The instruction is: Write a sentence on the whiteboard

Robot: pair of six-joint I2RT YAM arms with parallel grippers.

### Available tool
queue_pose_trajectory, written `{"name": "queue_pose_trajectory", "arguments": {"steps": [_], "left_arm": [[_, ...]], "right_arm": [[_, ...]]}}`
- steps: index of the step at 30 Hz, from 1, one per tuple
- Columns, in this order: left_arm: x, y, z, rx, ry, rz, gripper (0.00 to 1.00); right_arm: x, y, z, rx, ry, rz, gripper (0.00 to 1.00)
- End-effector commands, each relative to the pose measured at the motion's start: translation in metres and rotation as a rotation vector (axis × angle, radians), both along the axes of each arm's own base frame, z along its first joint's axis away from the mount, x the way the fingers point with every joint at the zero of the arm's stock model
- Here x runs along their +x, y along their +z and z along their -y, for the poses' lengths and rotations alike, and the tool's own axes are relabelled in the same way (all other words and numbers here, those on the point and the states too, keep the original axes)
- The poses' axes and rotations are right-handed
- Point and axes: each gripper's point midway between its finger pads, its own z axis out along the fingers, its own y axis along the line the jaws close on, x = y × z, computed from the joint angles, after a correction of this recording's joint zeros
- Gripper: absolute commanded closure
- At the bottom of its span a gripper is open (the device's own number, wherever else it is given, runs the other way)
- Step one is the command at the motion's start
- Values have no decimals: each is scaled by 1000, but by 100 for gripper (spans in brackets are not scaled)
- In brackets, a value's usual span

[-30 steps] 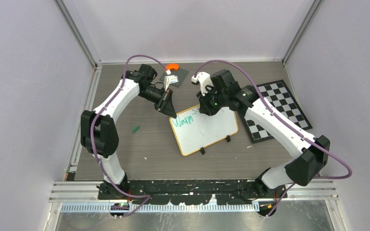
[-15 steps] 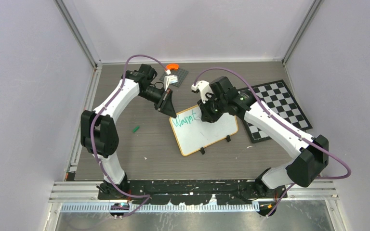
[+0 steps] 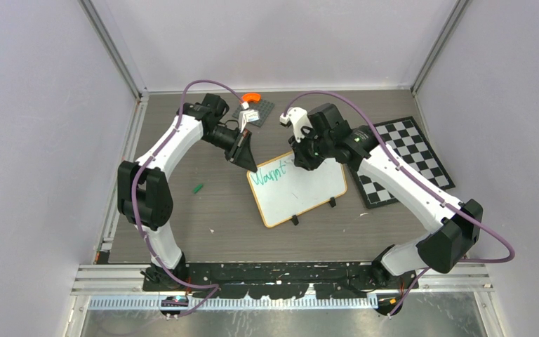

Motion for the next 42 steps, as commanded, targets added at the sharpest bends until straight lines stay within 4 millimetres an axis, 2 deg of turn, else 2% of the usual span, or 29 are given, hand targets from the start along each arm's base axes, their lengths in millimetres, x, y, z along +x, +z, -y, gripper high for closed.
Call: {"name": "queue_pose_trajectory", "arguments": {"steps": [1,7,19,24,32,42], "left_arm": [[-14,18,5,-46,-28,10,100],[-14,16,5,-43,-29,10,100],[-14,15,5,-42,-29,7,100],[-15,15,5,-42,-29,7,100],[-14,15,5,-42,-28,10,100],[-14,15,4,-38,-26,10,100]], "right_arm": [[12,25,2,17,-17,90,100],[13,14,2,-1,-21,71,100],[-8,-16,12,-18,-13,-2,100],[-8,-11,11,-12,-10,7,100],[7,4,6,-6,-19,51,100],[13,6,21,-19,-53,60,100]]}}
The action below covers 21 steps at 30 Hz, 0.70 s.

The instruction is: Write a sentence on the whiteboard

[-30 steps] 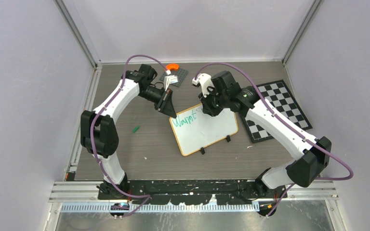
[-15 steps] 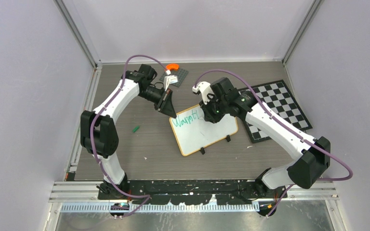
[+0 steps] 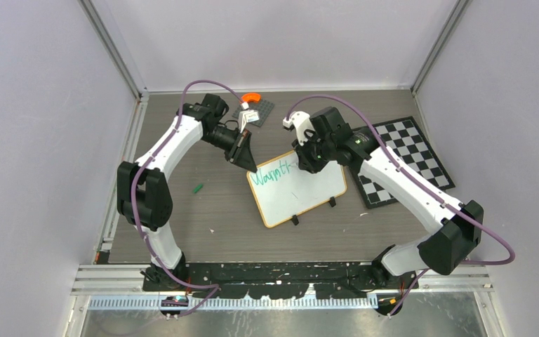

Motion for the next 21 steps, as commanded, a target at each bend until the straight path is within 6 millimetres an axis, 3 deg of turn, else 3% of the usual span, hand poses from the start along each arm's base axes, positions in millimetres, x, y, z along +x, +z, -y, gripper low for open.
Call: {"name": "queue_pose_trajectory", "arguments": {"steps": [1,15,21], "left_arm": [[-13,15,5,-39,-27,5,100],[-13,13,6,-39,-28,1,100],[-14,13,6,-38,-30,-1,100]], "right_arm": [[11,20,6,20,-23,73,100],[-15,-6,7,25,11,-26,100],[-22,16,1,88,37,-15,100]]}}
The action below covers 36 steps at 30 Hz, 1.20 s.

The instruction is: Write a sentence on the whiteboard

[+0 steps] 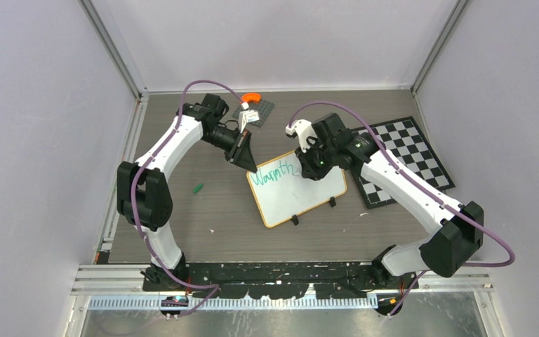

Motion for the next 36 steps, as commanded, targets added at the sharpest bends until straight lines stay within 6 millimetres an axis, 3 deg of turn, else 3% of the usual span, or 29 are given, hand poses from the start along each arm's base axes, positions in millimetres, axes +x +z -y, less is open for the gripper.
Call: {"name": "queue_pose_trajectory", "arguments": {"steps": [1,10,26,36], "left_arm": [[-13,13,6,-40,-30,0,100],[-14,15,7,-46,-32,2,100],[-16,16,5,-41,-31,11,100],[-15,14,5,-38,-31,10,100]], "right_arm": [[-6,42,-7,117,16,59,100],[8,50,11,163,-55,65,100],[29,45,10,140,-82,106,100],[30,28,16,99,-103,93,100]]}}
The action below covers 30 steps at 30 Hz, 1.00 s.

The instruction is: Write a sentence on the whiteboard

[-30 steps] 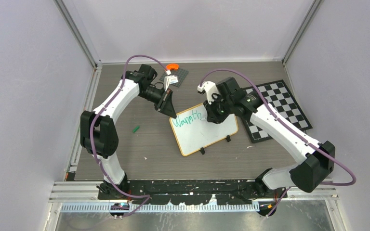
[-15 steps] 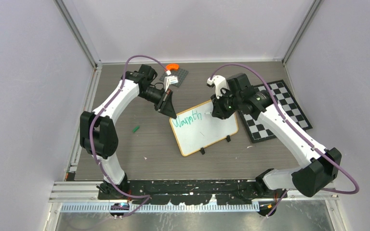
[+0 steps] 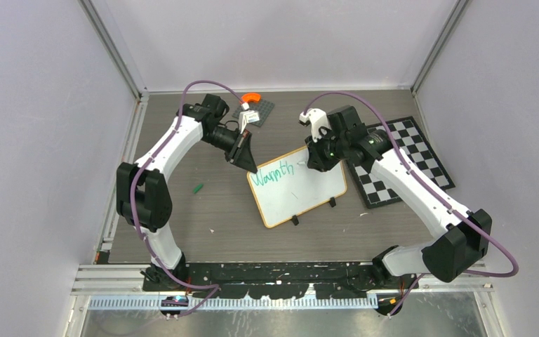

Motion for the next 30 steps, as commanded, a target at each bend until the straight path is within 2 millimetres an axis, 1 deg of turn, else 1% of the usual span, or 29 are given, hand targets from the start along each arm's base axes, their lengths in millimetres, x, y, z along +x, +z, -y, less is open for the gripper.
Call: {"name": "queue_pose_trajectory", "arguments": {"steps": [1,7,10,13,18,21,25,30], "left_arm": [[-12,13,5,-37,-27,8,100],[-12,12,5,-37,-27,4,100],[-12,13,5,-39,-28,6,100],[-13,13,5,-38,-27,6,100],[-13,13,5,-40,-28,6,100],[-13,14,5,-42,-29,6,100],[-13,14,5,-42,-30,7,100],[-13,14,5,-42,-30,9,100]], "right_arm": [[9,7,0,8,-18,56,100],[2,-7,4,-5,-17,28,100],[1,-8,5,-7,-17,27,100],[2,1,3,6,-9,38,100],[3,30,-4,52,12,69,100],[4,43,-7,68,19,90,100],[8,46,-8,66,24,98,100],[15,37,-9,47,16,95,100]]}}
